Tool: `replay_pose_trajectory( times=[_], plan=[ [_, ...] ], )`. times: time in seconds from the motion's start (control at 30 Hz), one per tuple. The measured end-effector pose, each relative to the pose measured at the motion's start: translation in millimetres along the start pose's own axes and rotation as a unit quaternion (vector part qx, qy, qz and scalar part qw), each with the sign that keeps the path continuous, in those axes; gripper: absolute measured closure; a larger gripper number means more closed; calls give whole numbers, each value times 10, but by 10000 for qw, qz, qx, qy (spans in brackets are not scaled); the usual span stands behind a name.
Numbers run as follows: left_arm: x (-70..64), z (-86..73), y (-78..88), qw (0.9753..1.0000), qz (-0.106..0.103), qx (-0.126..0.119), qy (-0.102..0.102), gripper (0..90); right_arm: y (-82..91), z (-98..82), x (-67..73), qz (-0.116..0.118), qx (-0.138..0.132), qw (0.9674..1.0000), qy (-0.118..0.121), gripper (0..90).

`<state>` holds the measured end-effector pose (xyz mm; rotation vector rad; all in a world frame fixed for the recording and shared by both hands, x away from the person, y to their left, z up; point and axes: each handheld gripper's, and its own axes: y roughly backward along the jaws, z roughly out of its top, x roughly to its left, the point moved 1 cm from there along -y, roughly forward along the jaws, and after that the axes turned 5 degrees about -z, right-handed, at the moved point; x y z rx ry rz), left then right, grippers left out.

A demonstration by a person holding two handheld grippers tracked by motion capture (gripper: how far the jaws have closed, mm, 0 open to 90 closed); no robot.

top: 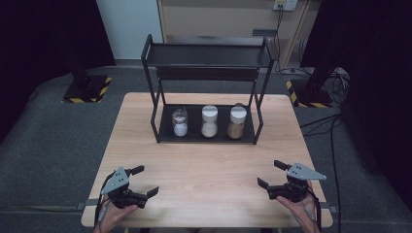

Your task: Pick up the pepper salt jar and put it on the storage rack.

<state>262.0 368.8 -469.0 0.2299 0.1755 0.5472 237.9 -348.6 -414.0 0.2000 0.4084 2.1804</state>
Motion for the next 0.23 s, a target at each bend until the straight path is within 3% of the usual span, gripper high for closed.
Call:
replay_pose_trajectory(
  times=[0.23],
  plan=[
    [4, 1, -6, 10000, -1, 4, 10, 9, -9, 1, -3, 15, 21, 10000, -8, 48]
  ],
)
